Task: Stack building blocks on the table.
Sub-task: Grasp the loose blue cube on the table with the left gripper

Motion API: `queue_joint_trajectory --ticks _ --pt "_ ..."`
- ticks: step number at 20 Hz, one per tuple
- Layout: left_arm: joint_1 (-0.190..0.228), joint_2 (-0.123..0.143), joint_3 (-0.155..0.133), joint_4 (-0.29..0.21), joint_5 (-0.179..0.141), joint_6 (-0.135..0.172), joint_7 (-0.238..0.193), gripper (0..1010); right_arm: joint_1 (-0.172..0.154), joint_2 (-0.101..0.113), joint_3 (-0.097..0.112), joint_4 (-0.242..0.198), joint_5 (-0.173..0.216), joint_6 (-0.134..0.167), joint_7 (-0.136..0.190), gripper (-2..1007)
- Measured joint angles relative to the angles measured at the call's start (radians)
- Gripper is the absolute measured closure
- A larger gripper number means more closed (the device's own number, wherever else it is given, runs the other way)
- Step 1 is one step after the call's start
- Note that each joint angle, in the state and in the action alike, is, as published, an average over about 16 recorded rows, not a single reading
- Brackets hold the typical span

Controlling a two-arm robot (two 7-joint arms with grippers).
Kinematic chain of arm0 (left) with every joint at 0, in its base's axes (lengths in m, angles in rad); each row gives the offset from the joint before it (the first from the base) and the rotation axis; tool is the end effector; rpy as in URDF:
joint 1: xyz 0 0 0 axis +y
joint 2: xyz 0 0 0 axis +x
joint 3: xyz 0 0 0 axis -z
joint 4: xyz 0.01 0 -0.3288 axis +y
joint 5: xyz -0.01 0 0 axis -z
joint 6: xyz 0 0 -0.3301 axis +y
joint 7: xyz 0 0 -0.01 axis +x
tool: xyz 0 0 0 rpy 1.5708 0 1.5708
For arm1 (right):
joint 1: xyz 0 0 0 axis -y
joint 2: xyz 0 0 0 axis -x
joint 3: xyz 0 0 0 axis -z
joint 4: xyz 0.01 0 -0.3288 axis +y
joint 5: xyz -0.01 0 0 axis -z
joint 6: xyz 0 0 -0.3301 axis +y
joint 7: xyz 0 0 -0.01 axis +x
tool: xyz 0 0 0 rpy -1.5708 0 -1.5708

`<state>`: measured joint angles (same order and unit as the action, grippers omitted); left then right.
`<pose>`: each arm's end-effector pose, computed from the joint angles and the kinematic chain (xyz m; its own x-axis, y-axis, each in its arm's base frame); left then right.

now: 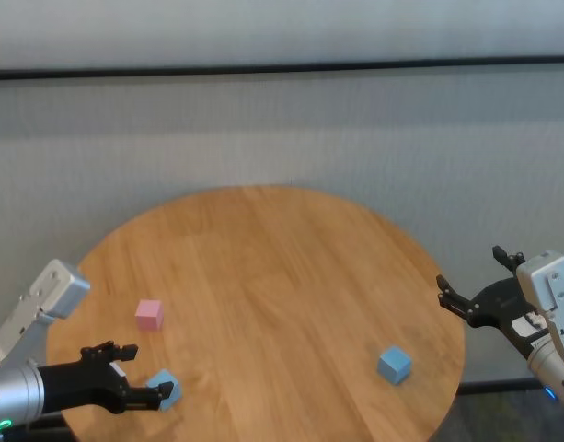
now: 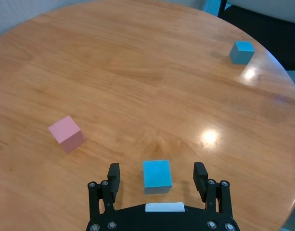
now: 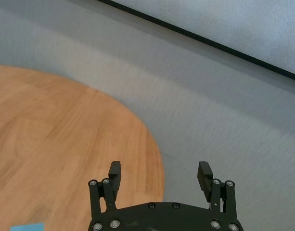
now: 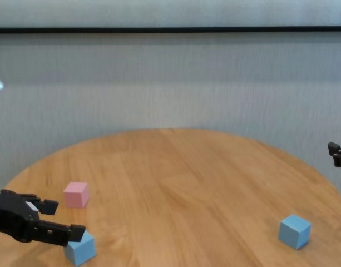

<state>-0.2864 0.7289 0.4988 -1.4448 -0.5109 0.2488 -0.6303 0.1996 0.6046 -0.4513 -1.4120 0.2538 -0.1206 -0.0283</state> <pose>0.4027 0.1314 -0.2952 0.7775 0.6288 -0.0093 -0.5549 0.6930 0.4602 0.3846 -0.0991 -0.3376 0.2922 -0.8803 0.3738 0.9553 0.2873 -0.0700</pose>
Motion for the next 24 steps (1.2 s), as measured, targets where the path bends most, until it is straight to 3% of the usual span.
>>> queue_joint_trajectory --ticks 6,24 --pt "-0.01 -0.001 0.015 -0.004 0.002 0.041 -0.006 8 0.0 0.0 0.0 0.0 0.0 0.0 0.0 4" --pt "-0.081 -0.02 0.088 0.05 0.023 0.1 -0.048 8 0.0 0.0 0.0 0.0 0.0 0.0 0.0 4"
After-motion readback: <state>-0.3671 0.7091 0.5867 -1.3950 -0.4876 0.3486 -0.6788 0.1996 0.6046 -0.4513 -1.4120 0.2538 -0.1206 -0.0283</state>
